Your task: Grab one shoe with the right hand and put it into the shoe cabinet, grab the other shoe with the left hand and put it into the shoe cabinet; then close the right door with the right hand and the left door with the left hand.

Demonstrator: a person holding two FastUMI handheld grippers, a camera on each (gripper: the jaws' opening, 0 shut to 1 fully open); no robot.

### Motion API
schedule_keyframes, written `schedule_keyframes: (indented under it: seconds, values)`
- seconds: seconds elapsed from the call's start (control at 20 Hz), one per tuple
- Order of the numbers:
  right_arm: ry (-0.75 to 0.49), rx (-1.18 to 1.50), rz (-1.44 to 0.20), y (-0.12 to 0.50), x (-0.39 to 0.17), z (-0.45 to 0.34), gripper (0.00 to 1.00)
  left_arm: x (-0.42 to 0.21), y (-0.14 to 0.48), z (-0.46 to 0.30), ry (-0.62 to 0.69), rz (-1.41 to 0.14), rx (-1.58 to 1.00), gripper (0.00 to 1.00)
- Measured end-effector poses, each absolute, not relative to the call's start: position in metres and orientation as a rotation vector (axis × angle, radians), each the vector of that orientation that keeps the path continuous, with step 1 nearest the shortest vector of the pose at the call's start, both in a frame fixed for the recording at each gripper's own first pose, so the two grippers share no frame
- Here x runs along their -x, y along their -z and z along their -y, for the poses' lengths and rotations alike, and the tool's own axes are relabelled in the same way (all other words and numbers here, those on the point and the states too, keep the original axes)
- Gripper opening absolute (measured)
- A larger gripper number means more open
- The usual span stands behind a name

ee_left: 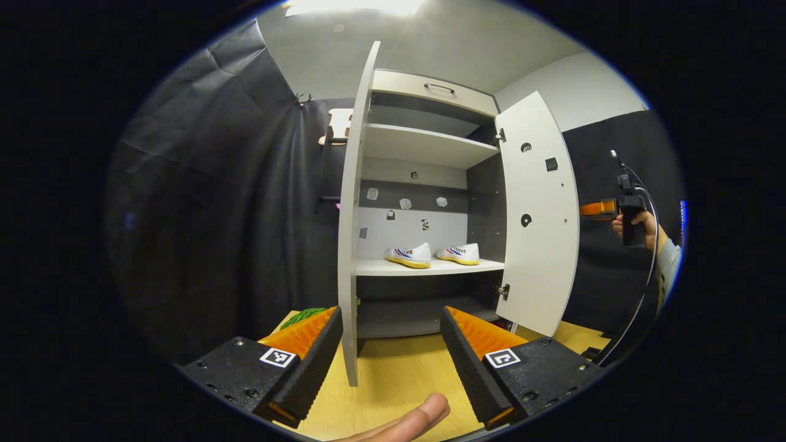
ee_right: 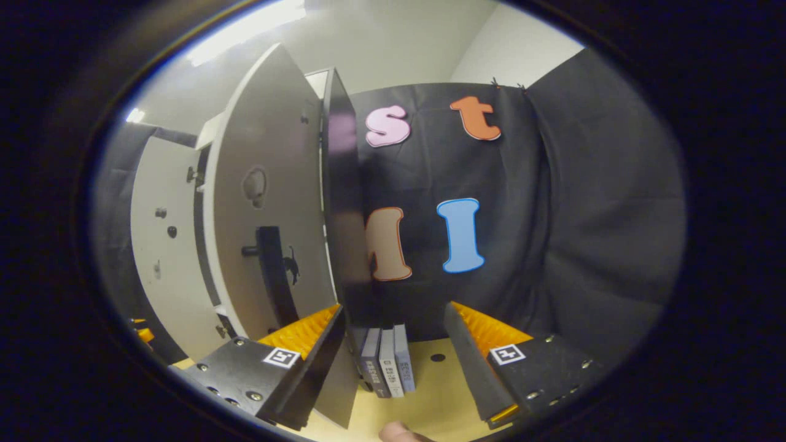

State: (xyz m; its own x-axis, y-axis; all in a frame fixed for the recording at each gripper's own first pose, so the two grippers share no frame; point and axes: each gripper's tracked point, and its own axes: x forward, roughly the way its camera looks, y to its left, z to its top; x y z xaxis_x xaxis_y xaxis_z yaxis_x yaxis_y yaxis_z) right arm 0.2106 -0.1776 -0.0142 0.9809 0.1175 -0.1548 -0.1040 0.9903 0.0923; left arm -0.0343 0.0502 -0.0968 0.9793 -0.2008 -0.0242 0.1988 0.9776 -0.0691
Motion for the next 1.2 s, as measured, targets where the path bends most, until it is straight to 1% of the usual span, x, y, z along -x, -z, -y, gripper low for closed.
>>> schedule_keyframes:
  seconds: [0.05,0.1,0.15,0.2,0.25,0.3,0.45,0.55,0.6,0.65,0.7,0.75,0.8,0.85,0.9,1.0,1.15,1.2]
  values:
    - [-0.108,-0.066,-0.158,0.012,-0.215,0.174,0.94,0.034,0.096,-0.054,0.195,-0.028,0.061,0.96]
    - [-0.114,-0.048,-0.157,0.011,-0.216,0.167,0.98,0.033,0.098,-0.058,0.191,-0.03,0.052,0.96]
    - [-0.131,-0.039,-0.156,0.01,-0.217,0.158,0.99,0.033,0.1,-0.062,0.184,-0.036,0.048,0.96]
    - [-0.15,-0.033,-0.16,0.012,-0.219,0.148,0.94,0.033,0.1,-0.066,0.179,-0.039,0.043,0.96]
    - [-0.164,-0.028,-0.162,0.013,-0.219,0.138,0.99,0.034,0.101,-0.069,0.177,-0.039,0.04,0.96]
    - [-0.149,-0.007,-0.153,0.014,-0.219,0.138,0.99,0.034,0.102,-0.073,0.174,-0.038,0.036,0.96]
    - [-0.122,-0.047,-0.15,0.015,-0.218,0.137,0.92,0.036,0.106,-0.078,0.178,-0.041,0.034,0.96]
    - [-0.098,-0.047,-0.145,0.016,-0.214,0.135,0.91,0.036,0.106,-0.077,0.195,-0.039,0.047,0.96]
    - [-0.087,-0.033,-0.142,0.015,-0.214,0.134,0.94,0.035,0.107,-0.077,0.2,-0.037,0.054,0.96]
    - [-0.08,-0.019,-0.139,0.014,-0.211,0.131,0.91,0.035,0.106,-0.077,0.202,-0.035,0.061,0.96]
    - [-0.083,-0.006,-0.136,0.013,-0.21,0.125,0.94,0.036,0.106,-0.078,0.205,-0.034,0.064,0.96]
    - [-0.095,0.007,-0.13,0.012,-0.209,0.116,0.94,0.037,0.107,-0.079,0.208,-0.035,0.069,0.96]
    - [-0.115,0.018,-0.121,0.011,-0.207,0.105,0.91,0.038,0.107,-0.079,0.21,-0.036,0.07,0.96]
    - [-0.137,0.025,-0.114,0.01,-0.206,0.093,0.92,0.037,0.107,-0.079,0.208,-0.038,0.072,0.96]
    - [-0.156,0.025,-0.109,0.011,-0.205,0.08,0.94,0.034,0.106,-0.081,0.204,-0.04,0.072,0.96]
    - [-0.176,0.028,-0.095,0.011,-0.203,0.057,0.95,0.032,0.108,-0.081,0.203,-0.048,0.069,0.96]
    - [-0.152,0.054,-0.095,0.016,-0.207,0.033,0.94,0.031,0.111,-0.083,0.201,-0.062,0.061,0.96]
    - [-0.123,0.056,-0.094,0.018,-0.208,0.028,0.94,0.031,0.111,-0.086,0.192,-0.064,0.056,0.96]
